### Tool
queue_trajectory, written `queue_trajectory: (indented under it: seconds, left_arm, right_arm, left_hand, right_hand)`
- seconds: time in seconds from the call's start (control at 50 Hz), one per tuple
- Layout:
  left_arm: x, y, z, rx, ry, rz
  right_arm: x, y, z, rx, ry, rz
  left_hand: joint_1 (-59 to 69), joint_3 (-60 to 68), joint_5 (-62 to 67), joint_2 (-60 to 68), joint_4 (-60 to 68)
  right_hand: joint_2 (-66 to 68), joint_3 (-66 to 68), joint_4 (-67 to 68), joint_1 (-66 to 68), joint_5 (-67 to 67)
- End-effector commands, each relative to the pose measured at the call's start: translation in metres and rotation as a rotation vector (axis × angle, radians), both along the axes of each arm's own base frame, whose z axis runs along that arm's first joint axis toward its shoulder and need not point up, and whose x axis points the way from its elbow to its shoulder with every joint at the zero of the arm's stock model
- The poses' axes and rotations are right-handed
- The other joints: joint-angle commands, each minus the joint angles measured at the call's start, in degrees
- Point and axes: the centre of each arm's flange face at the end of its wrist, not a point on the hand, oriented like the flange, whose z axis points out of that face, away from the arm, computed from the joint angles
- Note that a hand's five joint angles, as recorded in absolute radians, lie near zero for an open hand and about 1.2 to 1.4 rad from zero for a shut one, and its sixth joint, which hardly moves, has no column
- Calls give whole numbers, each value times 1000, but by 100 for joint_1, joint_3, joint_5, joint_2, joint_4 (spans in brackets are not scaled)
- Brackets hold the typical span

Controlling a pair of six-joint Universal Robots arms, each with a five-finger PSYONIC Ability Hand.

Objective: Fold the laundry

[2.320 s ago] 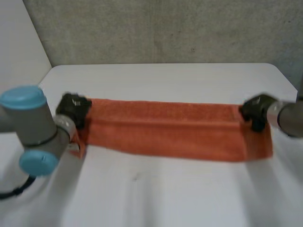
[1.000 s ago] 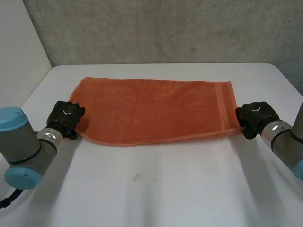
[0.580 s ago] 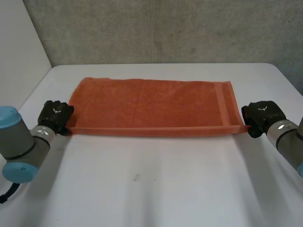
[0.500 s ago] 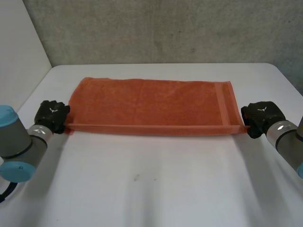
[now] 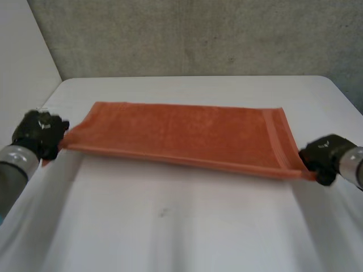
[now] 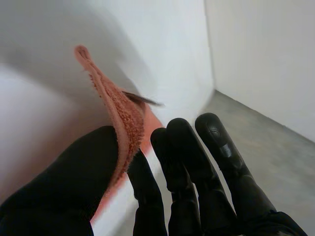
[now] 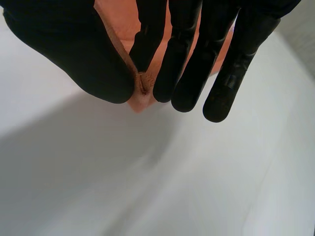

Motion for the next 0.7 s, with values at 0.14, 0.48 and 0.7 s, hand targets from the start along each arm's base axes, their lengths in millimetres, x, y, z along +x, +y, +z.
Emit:
queue_trajectory:
  seconds: [0.14, 0.48, 0.7]
  left_arm:
    - [-5, 48, -1, 212, -208, -109]
    - [-59, -110, -51, -211, -190, -139]
    - [-76, -146, -83, -275, -171, -160]
  right_arm:
    - [-18, 4, 9, 19, 89, 16]
    - [25, -118, -29, -341, -51, -39]
    - [55, -170, -60, -545, -87, -15]
  left_hand:
    - [1512, 1175, 1512, 1137, 1171]
    - [1512, 1175, 1512, 1137, 1171]
    - [1512, 1175, 1512, 1137, 1171]
  right_hand:
    - [1253, 1196, 1170, 2400, 1297]
    - [1253, 1196, 1170, 2400, 1297]
    - [1253, 1196, 1170, 2400, 1297]
